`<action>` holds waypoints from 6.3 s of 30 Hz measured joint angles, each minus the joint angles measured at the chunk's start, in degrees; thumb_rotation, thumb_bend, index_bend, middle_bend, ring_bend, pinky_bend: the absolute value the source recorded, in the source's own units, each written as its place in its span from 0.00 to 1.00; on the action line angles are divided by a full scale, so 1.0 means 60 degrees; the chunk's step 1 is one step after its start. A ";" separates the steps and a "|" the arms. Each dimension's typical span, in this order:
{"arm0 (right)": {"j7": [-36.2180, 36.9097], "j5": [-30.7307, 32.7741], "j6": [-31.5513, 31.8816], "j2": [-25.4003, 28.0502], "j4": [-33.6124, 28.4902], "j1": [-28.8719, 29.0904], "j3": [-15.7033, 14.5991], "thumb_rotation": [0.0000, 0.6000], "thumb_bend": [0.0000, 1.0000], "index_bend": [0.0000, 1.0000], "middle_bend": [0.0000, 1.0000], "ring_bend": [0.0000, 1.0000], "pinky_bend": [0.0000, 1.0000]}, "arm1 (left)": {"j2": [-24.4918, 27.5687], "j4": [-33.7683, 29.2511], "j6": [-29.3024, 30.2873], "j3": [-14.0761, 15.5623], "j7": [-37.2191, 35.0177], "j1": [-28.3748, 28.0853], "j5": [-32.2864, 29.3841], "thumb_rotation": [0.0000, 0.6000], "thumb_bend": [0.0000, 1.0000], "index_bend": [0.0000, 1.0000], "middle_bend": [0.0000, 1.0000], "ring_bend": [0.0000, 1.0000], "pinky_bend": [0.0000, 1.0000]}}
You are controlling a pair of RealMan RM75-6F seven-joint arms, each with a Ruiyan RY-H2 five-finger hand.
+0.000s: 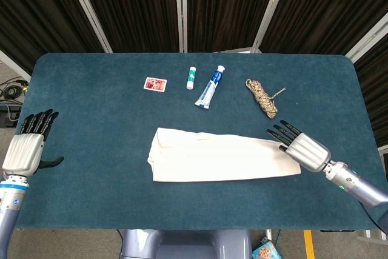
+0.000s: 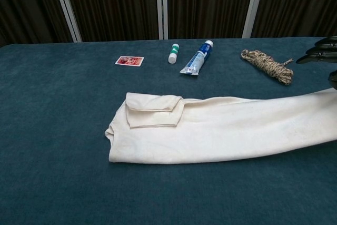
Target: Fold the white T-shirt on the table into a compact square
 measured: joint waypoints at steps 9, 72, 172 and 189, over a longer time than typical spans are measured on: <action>-0.0318 -0.0117 -0.0164 0.0034 -0.0968 0.0581 0.0307 1.00 0.34 0.72 0.06 0.00 0.00 | 0.0030 0.0006 -0.0039 -0.0041 -0.0090 0.0006 -0.0058 1.00 0.00 0.00 0.00 0.00 0.00; -0.5613 0.2846 -0.5560 -0.3611 -0.4117 0.4608 0.3656 1.00 0.35 0.75 0.08 0.00 0.00 | 0.0590 0.0473 -0.0872 -0.0280 -0.2034 -0.0093 -0.0248 1.00 0.00 0.00 0.00 0.00 0.00; -0.4680 0.2877 -0.4759 -0.5074 -0.2384 0.3892 0.3044 1.00 0.19 0.29 0.00 0.00 0.00 | 0.0622 0.0590 -0.1150 -0.0225 -0.2357 -0.0191 -0.0200 1.00 0.00 0.00 0.00 0.00 0.00; -0.4607 0.2804 -0.4763 -0.5166 -0.2141 0.3959 0.3058 1.00 0.32 0.55 0.03 0.00 0.00 | 0.0644 0.0579 -0.1170 -0.0206 -0.2435 -0.0193 -0.0142 1.00 0.00 0.00 0.00 0.00 0.00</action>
